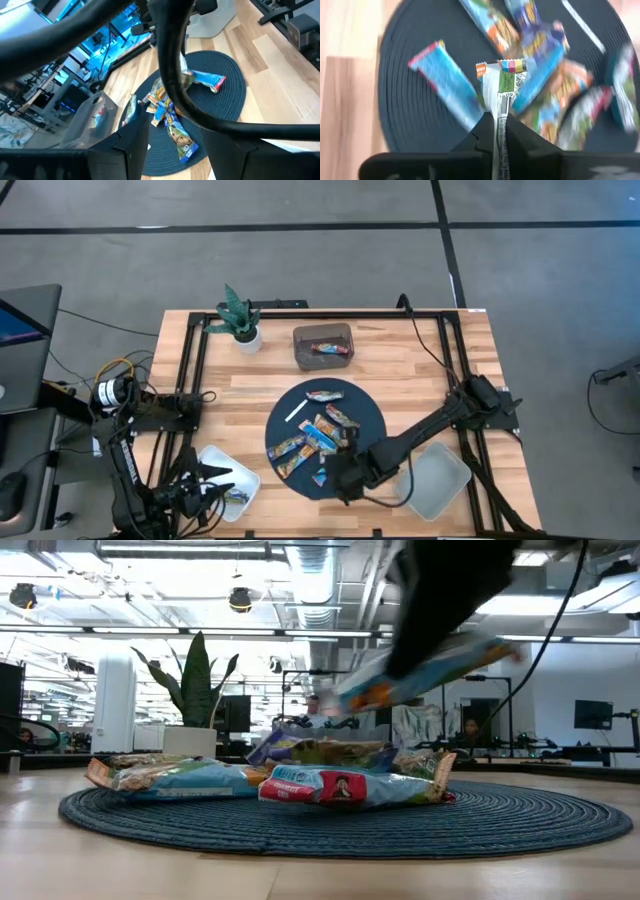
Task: Pick and place Granola Bars by type
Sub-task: Put the yellow granola bar into the gray bin, then put the blue granola bar into the white bin
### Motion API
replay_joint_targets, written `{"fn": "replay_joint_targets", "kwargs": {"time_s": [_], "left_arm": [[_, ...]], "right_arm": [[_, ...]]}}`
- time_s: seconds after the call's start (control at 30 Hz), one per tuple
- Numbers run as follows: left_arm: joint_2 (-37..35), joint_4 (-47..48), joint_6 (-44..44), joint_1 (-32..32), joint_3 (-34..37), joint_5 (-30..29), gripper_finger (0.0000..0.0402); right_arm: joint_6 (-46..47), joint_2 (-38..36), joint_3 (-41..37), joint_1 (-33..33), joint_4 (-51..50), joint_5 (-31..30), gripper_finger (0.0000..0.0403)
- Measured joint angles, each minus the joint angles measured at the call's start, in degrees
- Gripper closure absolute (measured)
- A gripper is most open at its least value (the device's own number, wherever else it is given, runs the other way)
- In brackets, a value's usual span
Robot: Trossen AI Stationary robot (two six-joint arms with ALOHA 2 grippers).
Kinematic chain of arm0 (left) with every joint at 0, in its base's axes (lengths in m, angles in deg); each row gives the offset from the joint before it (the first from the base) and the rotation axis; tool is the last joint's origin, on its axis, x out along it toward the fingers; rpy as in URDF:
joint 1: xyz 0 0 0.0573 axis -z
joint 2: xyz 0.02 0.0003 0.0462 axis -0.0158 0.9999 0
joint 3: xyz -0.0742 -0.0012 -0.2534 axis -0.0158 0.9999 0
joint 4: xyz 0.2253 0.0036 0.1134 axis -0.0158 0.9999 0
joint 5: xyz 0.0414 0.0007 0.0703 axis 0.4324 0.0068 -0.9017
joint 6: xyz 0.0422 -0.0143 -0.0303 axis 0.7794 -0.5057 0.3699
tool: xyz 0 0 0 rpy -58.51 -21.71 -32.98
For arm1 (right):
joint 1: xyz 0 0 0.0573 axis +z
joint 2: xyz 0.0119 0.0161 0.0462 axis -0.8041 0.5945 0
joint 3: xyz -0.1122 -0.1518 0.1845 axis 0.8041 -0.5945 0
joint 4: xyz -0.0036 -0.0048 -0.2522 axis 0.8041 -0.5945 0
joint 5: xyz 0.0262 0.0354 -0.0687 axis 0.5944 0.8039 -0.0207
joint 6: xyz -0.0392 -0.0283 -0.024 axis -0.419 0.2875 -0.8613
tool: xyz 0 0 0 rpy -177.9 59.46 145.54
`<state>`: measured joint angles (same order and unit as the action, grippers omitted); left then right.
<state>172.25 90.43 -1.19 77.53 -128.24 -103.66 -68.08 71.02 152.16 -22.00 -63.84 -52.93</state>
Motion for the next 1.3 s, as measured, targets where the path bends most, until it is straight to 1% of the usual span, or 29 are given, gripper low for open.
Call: {"fn": "replay_joint_targets", "kwargs": {"time_s": [0.13,0.27,0.37,0.47,0.6,0.8,0.9,0.97,1.07,1.23,1.3], "left_arm": [[0.00,1.36,0.39,-0.01,0.00,-1.69,0.0229],[0.00,2.27,0.48,-0.42,0.50,-3.15,0.0229],[-0.04,2.70,0.42,-1.26,1.79,-4.43,0.0229],[-0.05,3.00,0.35,-2.47,3.05,-4.96,0.0229],[-0.04,3.98,-0.17,-4.58,3.58,-5.01,0.0229],[-0.03,4.01,0.09,-7.36,3.65,-4.98,0.0229],[-0.03,4.03,0.17,-8.42,3.65,-4.99,0.0229],[-0.03,4.03,0.43,-9.03,3.65,-4.98,0.0229],[-0.03,4.03,0.52,-9.82,3.65,-4.98,0.0229],[-0.03,4.03,0.50,-10.83,3.65,-4.98,0.0229],[-0.03,3.95,0.50,-11.05,3.65,-4.98,0.0229]], "right_arm": [[10.94,-0.04,2.64,3.83,-10.55,-1.39,0.0382],[23.26,-0.06,4.48,8.17,-20.28,-2.36,0.0390],[33.64,-0.09,4.91,11.74,-27.18,-2.24,0.0395],[43.76,-0.09,4.93,15.56,-32.17,-1.53,0.0389],[55.60,-0.09,4.93,20.85,-34.85,0.20,0.0381],[71.02,-0.09,4.93,28.27,-36.96,2.08,0.0394],[77.90,0.02,4.93,31.06,-39.37,3.35,0.0393],[81.35,0.04,4.76,32.34,-40.28,3.64,0.0385],[83.36,0.07,3.78,32.72,-40.17,3.59,0.0363],[83.05,0.09,2.09,31.60,-40.10,3.51,0.0321],[81.77,0.09,1.36,30.80,-40.16,4.60,0.0304]]}}
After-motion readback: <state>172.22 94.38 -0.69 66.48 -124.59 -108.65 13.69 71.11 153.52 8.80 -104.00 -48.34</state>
